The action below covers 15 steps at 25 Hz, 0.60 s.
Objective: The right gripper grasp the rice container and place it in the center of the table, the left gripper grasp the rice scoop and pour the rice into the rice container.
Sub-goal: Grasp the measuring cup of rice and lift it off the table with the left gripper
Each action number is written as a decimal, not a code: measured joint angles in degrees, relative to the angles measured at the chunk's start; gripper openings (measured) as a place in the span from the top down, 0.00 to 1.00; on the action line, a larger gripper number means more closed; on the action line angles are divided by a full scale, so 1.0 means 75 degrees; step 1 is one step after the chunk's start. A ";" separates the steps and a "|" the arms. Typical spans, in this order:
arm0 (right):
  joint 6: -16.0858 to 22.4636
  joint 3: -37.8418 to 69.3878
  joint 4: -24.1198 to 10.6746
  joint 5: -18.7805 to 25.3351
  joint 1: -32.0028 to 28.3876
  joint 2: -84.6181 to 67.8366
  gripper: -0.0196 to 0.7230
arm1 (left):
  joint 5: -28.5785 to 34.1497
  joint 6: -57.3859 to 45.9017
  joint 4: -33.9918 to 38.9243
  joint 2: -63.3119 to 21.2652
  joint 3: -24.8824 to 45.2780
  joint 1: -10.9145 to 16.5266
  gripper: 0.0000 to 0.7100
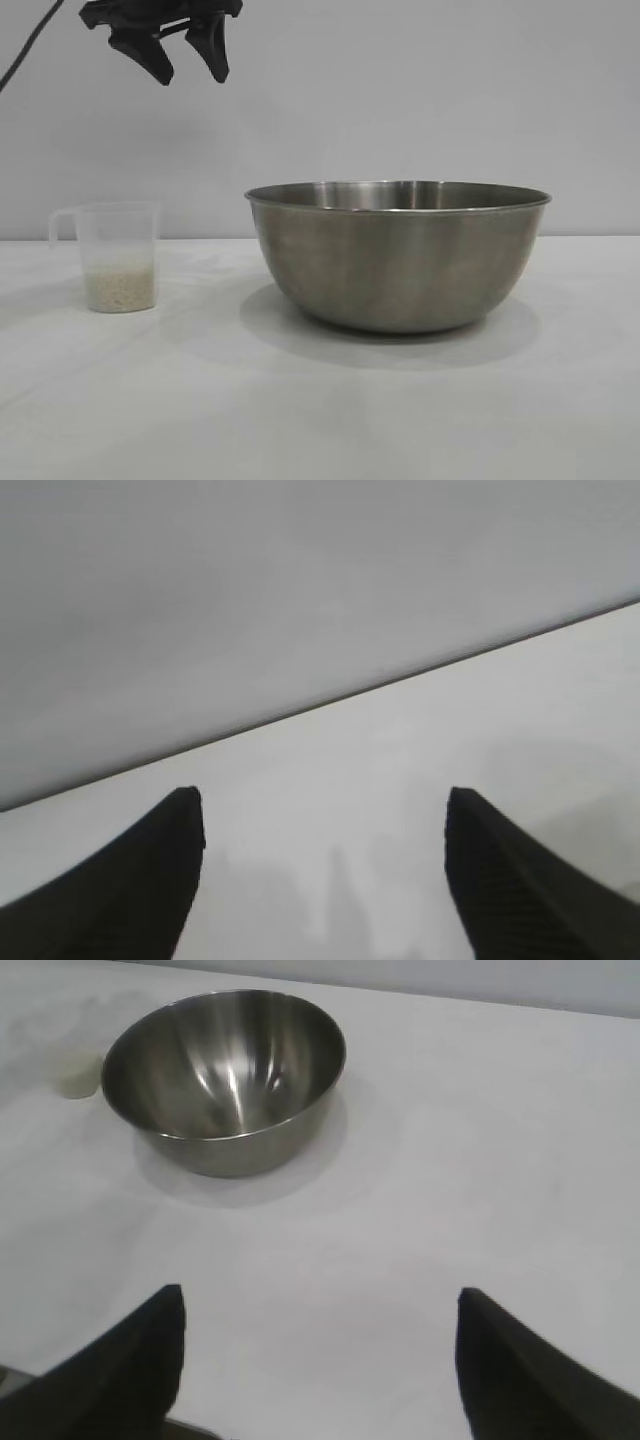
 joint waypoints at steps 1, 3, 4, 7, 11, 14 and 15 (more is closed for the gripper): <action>0.0000 0.0000 0.0000 0.0000 0.0000 0.0000 0.42 | -0.0178 0.0000 0.0013 -0.0225 0.0343 0.0000 0.37; 0.0000 0.0000 0.0000 0.0000 0.0000 0.0000 0.42 | -0.0953 0.0000 0.0032 -0.0765 0.1271 0.0000 0.37; 0.0000 0.0000 0.0000 0.0000 0.0000 0.0000 0.42 | -0.1470 0.0000 0.0032 -0.1125 0.1927 0.0000 0.37; 0.0000 0.0000 0.0000 0.0000 0.0000 0.0000 0.42 | -0.3533 0.0000 0.0036 -0.2200 0.3910 0.0000 0.37; 0.0000 0.0000 0.0000 0.0000 0.0000 0.0000 0.42 | -0.5302 0.0000 0.0049 -0.3265 0.5990 0.0000 0.37; 0.0000 0.0000 0.0000 0.0000 0.0000 0.0000 0.42 | -0.6078 0.0000 0.0049 -0.3672 0.7038 0.0000 0.37; 0.0000 0.0000 0.0000 0.0000 0.0000 0.0000 0.48 | -0.6212 0.0000 0.0017 -0.3768 0.7274 0.0000 0.37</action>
